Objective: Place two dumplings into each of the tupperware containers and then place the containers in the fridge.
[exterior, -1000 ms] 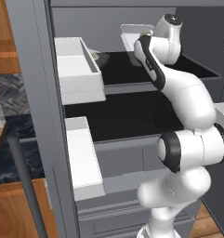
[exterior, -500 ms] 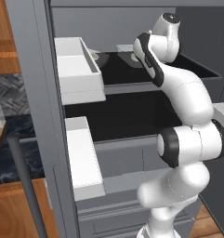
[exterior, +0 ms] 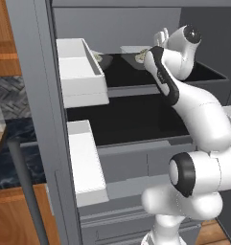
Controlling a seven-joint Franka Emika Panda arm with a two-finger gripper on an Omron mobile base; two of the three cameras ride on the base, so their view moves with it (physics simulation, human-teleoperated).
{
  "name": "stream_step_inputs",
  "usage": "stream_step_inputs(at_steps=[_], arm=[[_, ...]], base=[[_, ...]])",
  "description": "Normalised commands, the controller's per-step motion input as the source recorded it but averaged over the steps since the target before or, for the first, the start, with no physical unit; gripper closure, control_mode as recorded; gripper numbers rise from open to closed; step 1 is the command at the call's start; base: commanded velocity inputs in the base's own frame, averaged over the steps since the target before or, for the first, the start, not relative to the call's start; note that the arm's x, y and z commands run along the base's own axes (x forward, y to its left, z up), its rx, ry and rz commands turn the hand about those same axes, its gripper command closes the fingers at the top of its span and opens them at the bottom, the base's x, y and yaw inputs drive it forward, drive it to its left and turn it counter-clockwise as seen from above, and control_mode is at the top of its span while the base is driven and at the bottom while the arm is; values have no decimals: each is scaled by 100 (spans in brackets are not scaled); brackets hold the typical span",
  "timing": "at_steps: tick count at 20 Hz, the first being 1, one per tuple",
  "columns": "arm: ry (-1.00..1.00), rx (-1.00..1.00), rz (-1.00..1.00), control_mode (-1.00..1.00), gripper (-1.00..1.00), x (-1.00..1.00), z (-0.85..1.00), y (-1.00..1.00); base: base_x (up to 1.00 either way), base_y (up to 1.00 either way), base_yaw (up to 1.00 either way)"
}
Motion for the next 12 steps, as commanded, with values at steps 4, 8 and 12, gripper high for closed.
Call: stream_step_inputs(at_steps=[4, 8, 12], arm=[[-21, 2, 0, -100, -100, -46, 45, -2], [-2, 0, 0, -100, -100, -28, 72, 0], [0, -8, 0, -100, -100, -99, 29, 9]], base=[[0, 0, 0], [0, 0, 0], [0, 0, 0]])
